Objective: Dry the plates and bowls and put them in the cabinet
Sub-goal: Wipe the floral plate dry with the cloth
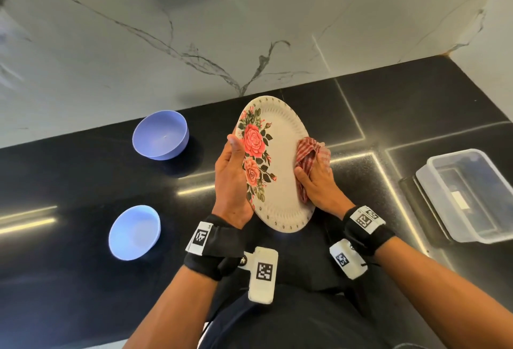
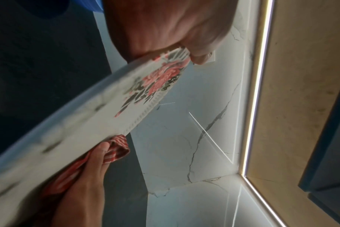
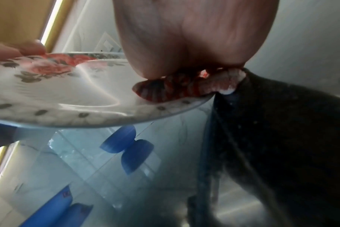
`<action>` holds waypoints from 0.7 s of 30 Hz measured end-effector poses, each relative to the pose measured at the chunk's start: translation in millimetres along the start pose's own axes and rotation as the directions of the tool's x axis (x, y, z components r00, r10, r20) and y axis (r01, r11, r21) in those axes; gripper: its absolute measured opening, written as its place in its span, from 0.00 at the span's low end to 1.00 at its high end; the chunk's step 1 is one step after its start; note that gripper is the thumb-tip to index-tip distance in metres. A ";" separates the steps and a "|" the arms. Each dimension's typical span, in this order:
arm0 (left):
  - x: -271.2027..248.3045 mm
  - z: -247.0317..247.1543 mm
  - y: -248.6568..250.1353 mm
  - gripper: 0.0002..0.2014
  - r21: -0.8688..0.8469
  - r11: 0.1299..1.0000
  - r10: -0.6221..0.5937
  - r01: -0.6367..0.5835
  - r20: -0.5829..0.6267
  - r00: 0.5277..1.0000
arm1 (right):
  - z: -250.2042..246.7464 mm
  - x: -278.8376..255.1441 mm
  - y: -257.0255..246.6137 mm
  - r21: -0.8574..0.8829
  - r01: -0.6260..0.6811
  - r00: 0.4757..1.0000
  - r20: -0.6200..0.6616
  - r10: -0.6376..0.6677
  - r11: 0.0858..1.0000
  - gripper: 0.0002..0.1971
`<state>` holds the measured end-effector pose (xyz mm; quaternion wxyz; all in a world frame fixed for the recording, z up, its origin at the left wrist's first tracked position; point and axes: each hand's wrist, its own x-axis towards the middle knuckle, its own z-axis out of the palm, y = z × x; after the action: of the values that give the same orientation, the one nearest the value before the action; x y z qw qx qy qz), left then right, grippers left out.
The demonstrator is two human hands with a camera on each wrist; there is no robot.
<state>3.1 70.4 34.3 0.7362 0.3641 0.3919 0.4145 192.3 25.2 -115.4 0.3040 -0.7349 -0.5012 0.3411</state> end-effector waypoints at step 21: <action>2.0 -6.6 3.6 0.33 -0.032 0.995 -0.096 0.096 -0.026 0.995 | 16.9 -64.4 -136.9 0.217 0.306 0.920 0.184 -0.347 0.927 0.32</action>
<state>-3.1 75.0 34.1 0.7553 0.3278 0.4127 0.3896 89.2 9.0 -4.6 0.3663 -0.5672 -0.6138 0.4092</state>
